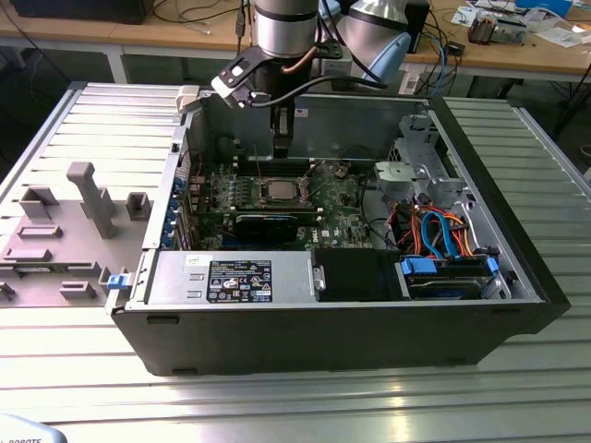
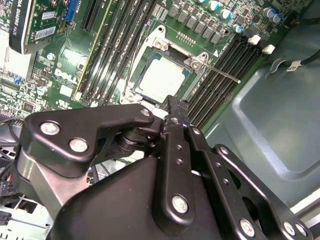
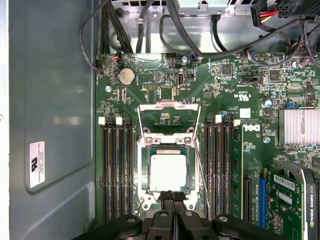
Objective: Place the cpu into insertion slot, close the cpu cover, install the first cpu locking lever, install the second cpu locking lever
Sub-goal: 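Close the cpu cover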
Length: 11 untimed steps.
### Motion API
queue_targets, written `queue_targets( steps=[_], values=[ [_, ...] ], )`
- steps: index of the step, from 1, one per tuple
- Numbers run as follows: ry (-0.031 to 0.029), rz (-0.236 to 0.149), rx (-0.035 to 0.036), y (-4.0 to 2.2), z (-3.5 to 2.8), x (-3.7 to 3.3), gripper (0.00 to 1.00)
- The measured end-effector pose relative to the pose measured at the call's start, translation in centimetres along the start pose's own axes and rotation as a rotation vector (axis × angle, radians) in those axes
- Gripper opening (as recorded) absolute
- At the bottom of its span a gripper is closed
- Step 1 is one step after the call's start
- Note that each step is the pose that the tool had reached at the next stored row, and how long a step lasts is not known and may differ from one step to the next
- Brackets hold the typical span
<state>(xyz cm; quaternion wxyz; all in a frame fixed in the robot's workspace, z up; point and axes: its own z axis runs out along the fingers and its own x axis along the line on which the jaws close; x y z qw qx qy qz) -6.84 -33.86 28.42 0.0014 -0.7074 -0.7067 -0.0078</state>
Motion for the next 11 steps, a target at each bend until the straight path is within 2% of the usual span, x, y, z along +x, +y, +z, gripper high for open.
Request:
queue_targets(
  steps=[11],
  values=[
    [0.0, 0.0, 0.0, 0.41, 0.0, 0.0, 0.11]
  ],
)
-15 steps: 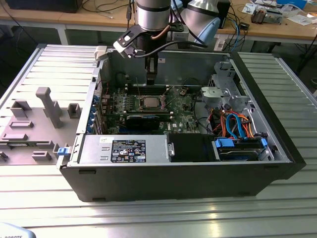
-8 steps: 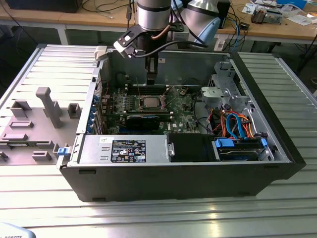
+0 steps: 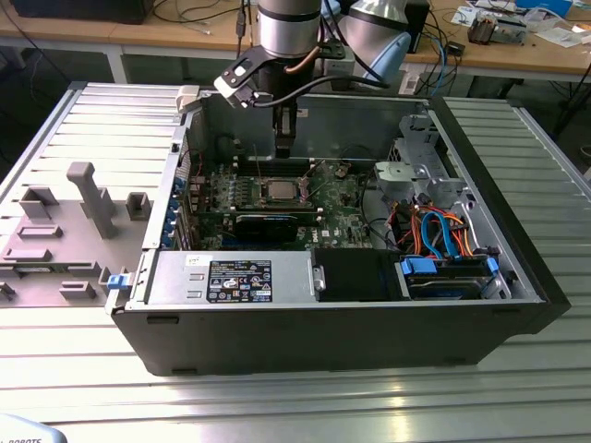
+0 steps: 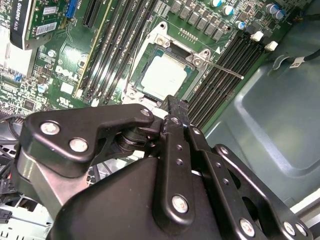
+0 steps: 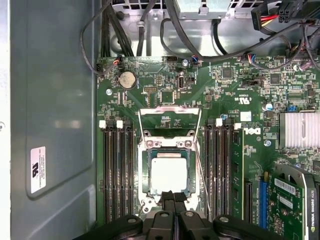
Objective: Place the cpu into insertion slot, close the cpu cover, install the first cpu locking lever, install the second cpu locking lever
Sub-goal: 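Close the cpu cover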
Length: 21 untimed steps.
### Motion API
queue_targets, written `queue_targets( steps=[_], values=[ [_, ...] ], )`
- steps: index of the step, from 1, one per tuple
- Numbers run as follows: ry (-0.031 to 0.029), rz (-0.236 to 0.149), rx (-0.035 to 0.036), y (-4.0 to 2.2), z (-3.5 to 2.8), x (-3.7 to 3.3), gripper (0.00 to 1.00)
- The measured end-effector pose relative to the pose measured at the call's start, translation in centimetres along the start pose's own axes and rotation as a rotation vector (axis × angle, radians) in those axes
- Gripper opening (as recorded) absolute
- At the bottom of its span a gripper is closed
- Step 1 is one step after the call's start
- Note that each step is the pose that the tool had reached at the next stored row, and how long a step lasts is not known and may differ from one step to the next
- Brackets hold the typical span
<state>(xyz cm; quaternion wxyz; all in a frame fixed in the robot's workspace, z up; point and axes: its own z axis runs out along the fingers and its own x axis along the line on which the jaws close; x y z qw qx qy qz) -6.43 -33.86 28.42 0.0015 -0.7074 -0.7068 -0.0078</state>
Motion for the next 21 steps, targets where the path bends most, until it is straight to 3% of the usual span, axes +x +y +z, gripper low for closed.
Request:
queue_targets(
  steps=[21],
  values=[
    [-0.0001, 0.0, 0.0, 0.59, 0.0, 0.0, 0.11]
  ],
)
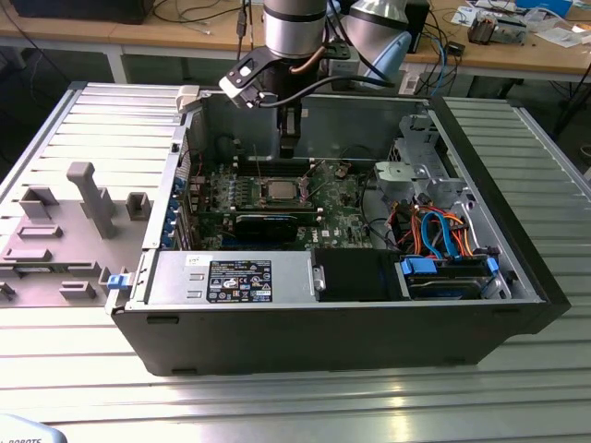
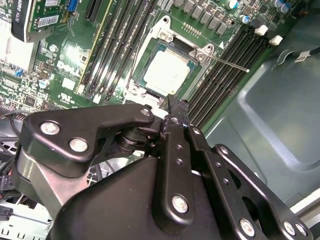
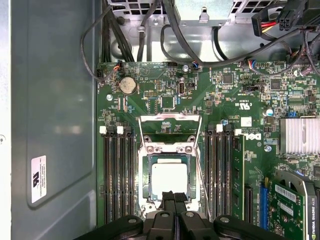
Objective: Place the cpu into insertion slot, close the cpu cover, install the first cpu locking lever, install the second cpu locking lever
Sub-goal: 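Close the cpu cover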
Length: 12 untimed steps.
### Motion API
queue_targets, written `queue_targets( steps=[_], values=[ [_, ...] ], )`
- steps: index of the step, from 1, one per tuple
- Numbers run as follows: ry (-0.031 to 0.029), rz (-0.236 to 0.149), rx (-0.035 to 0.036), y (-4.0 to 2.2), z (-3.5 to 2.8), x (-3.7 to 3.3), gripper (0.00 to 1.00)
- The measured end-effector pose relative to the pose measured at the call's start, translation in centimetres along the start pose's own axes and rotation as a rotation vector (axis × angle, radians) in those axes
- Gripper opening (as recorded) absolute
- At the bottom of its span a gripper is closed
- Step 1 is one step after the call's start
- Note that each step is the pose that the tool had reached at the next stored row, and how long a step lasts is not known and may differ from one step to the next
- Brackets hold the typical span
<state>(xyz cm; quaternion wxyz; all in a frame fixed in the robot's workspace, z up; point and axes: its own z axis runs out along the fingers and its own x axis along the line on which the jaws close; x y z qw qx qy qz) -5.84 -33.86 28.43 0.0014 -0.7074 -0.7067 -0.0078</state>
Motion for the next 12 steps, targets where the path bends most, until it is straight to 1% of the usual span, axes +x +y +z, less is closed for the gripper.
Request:
queue_targets(
  steps=[4, 12],
  values=[
    [0.0, 0.0, 0.0001, 0.06, 0.0, 0.0, 0.11],
    [0.0001, 0.0, 0.0, 0.53, 0.01, 0.0, 0.11]
  ],
)
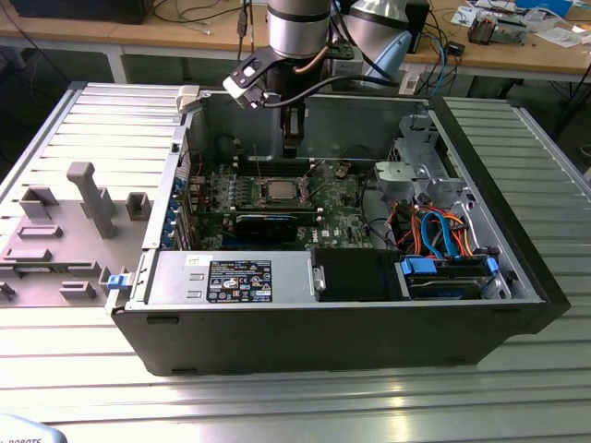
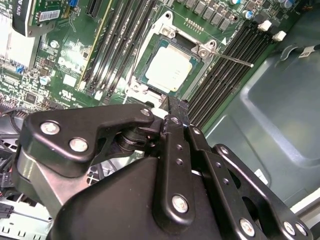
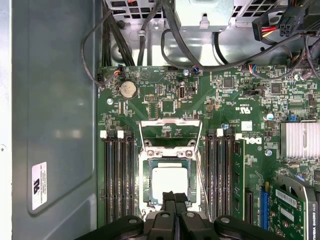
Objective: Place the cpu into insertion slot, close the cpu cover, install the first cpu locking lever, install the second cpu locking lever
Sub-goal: 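Close the cpu cover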
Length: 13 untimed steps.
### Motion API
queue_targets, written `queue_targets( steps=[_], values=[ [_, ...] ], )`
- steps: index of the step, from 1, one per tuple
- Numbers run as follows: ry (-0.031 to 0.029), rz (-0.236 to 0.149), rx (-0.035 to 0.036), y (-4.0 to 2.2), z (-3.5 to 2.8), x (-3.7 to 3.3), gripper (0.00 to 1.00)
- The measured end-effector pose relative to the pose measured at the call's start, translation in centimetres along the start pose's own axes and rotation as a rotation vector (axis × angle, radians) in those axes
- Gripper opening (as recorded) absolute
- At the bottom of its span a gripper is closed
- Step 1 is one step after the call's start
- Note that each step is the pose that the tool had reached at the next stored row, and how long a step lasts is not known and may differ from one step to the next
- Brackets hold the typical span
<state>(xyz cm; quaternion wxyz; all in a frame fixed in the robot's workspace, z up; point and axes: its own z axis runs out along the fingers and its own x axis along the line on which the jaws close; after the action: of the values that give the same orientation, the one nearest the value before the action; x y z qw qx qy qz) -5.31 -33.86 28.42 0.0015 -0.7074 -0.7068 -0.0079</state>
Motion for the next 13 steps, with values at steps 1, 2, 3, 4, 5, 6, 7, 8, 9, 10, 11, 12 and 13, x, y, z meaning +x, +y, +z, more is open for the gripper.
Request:
queue_targets(
  steps=[1, 2, 3, 4, 5, 6, 7, 8, 9, 10, 11, 12, 13],
  values=[
    [-0.0001, 0.0, 0.0, 0.05, 0.0, 0.0, 0.11],
    [0.0, 0.0, 0.0, 0.12, 0.0, 0.0, 0.11],
    [-0.0001, 0.0, 0.0, 0.17, 0.0, 0.0, 0.11],
    [-0.0001, 0.0, 0.0, 0.21, 0.0, 0.0, 0.11],
    [-0.0001, 0.0, 0.0001, 0.28, 0.0, 0.0, 0.11],
    [0.0, 0.0, 0.0, 0.41, 0.0, 0.0, 0.11],
    [-0.0001, 0.0, 0.0, 0.45, 0.0, 0.0, 0.11],
    [0.0, 0.0, 0.0001, 0.48, 0.0, 0.0, 0.11],
    [0.0, 0.0, 0.0, 0.49, 0.0, 0.0, 0.11],
    [-0.0001, 0.0, 0.0, 0.51, 0.0, 0.0, 0.11],
    [-0.0001, 0.0, 0.0, 0.53, 0.0, 0.0, 0.11],
    [0.0, 0.0, 0.0, 0.57, 0.0, 0.0, 0.11],
    [0.0, 0.0, 0.0001, 0.64, 0.0, 0.0, 0.11]
  ],
)
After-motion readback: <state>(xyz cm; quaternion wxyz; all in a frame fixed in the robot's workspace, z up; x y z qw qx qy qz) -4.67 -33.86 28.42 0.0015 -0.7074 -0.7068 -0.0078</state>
